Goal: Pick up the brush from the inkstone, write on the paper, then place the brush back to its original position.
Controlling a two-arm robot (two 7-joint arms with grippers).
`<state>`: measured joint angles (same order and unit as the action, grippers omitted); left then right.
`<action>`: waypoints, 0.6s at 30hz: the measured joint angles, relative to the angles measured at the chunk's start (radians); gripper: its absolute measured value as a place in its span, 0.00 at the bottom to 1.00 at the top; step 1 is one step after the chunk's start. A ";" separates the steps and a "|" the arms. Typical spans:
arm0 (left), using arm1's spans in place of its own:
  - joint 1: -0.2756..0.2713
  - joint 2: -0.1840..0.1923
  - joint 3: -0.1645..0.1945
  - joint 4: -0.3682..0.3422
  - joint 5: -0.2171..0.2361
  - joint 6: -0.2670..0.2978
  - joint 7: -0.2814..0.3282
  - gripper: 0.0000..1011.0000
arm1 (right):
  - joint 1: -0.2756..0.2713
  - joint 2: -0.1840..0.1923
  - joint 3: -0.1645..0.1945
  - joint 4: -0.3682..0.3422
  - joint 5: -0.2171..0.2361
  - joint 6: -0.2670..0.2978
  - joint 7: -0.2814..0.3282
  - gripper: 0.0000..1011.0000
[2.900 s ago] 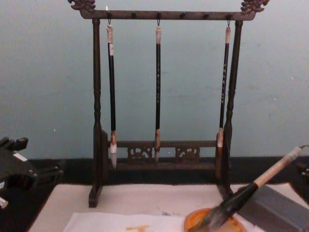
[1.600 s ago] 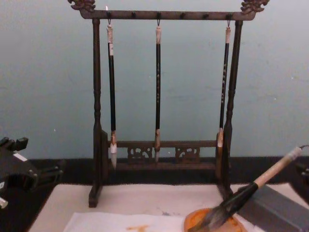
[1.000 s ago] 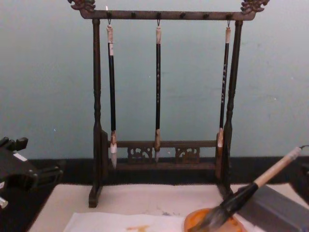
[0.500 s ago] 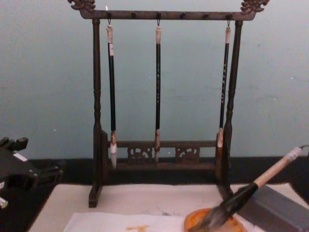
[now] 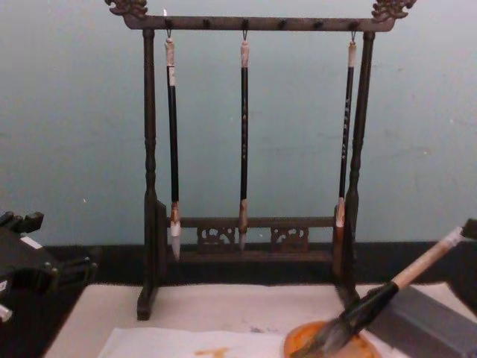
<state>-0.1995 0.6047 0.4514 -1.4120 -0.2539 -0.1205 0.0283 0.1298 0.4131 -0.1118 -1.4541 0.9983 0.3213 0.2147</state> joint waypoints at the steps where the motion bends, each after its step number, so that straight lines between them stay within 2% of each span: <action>1: 0.000 0.000 0.000 0.000 0.000 0.000 0.000 1.00 | 0.001 -0.012 0.002 0.011 0.021 -0.002 0.004 0.99; 9: 0.000 0.000 0.000 0.000 0.000 0.000 0.000 1.00 | 0.034 -0.063 0.011 0.080 0.124 0.022 0.001 0.99; 18: 0.000 0.000 0.000 0.000 0.000 0.000 0.000 1.00 | 0.096 -0.091 -0.002 0.158 0.176 0.038 -0.013 0.99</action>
<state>-0.1995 0.6047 0.4514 -1.4119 -0.2539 -0.1206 0.0283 0.2260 0.3217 -0.1138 -1.2958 1.1748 0.3589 0.2013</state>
